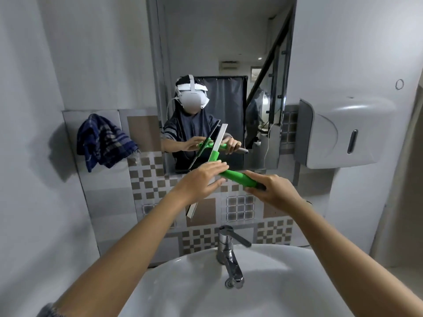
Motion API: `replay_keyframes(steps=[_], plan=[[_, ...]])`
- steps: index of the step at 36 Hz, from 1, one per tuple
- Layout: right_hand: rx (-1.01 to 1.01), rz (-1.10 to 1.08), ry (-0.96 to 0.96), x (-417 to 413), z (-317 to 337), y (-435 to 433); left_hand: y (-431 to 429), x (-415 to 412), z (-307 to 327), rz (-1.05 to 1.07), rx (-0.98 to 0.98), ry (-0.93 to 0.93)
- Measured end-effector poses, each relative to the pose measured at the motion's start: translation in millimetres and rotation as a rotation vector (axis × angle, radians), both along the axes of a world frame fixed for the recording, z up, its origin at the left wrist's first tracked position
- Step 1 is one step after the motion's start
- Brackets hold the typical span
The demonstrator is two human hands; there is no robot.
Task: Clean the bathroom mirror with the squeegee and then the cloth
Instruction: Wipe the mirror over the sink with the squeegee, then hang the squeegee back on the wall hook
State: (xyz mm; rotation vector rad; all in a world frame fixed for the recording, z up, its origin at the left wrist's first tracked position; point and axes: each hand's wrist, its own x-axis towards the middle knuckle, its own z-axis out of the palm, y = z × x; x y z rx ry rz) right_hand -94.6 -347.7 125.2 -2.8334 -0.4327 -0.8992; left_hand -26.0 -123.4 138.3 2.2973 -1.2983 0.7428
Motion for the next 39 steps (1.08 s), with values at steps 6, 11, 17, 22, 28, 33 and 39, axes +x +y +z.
replay_keyframes(steps=[6,11,17,22,28,33,39], plan=[[-0.064,0.173,-0.081,8,22,30,25,-9,3,0.078,-0.025,-0.061],[-0.128,0.200,-0.235,22,24,55,54,-18,-7,0.154,-0.106,-0.124],[-0.092,0.192,-0.317,38,25,93,85,-34,-22,0.273,-0.314,-0.060],[0.076,0.243,-0.356,52,20,131,100,-42,-32,0.393,-0.511,-0.060],[0.514,0.321,-0.254,45,10,193,110,-52,-41,0.513,-0.711,-0.094],[0.890,0.414,0.051,43,1,234,114,-53,-57,0.566,-0.802,-0.065],[1.154,0.496,0.203,62,-9,257,124,-48,-79,0.566,-0.830,0.031]])
